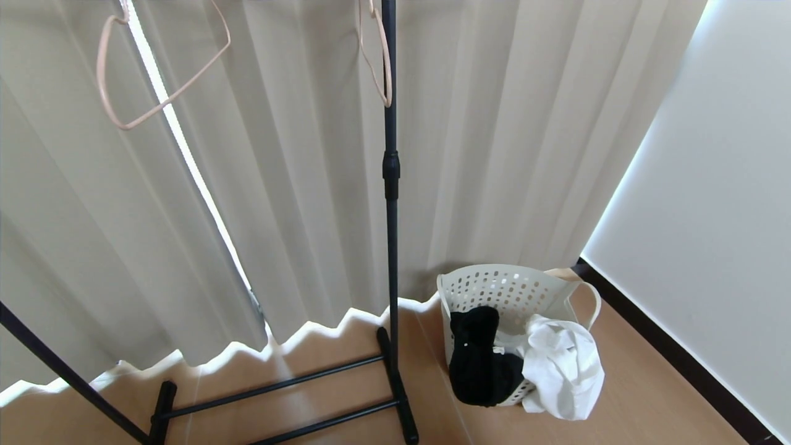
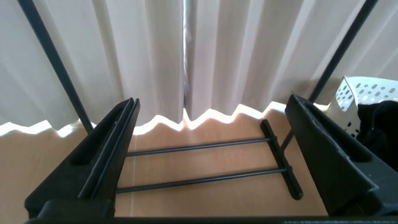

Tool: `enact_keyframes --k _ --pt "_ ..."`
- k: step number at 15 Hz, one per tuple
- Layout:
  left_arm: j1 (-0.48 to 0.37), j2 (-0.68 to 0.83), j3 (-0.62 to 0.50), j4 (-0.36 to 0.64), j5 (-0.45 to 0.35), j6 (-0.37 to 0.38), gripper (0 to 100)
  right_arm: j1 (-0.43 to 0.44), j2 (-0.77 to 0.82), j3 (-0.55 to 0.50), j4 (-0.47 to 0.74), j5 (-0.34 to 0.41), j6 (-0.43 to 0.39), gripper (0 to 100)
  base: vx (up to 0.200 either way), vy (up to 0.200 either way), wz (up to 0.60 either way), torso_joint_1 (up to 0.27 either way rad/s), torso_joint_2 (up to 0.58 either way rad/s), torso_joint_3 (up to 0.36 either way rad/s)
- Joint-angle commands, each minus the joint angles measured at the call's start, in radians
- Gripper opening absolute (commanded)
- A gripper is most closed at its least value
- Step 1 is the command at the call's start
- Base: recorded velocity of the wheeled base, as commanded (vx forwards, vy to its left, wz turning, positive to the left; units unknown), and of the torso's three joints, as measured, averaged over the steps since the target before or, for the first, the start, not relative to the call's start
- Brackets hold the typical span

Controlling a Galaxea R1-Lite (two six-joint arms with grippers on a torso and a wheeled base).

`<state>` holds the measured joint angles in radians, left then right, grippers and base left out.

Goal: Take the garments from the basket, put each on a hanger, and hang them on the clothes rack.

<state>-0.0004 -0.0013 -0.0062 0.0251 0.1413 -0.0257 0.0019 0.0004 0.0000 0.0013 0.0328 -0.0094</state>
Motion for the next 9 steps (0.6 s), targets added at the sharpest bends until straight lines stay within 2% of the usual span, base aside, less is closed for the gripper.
enact_keyframes --k 1,7,9 --pt "0.000 0.001 0.000 -0.001 0.001 -0.002 100 0.001 0.001 0.000 -0.001 0.001 -0.001 100 0.000 0.000 0.00 0.000 0.00 0.000" --pt "0.000 0.001 0.000 0.001 0.000 -0.002 100 0.001 0.001 0.000 -0.001 0.001 -0.001 100 0.000 0.000 0.00 0.000 0.00 0.000" --pt "0.000 0.001 -0.001 0.001 0.000 -0.003 100 0.001 0.001 0.000 -0.001 0.001 -0.001 100 0.000 0.000 0.00 0.000 0.00 -0.095"
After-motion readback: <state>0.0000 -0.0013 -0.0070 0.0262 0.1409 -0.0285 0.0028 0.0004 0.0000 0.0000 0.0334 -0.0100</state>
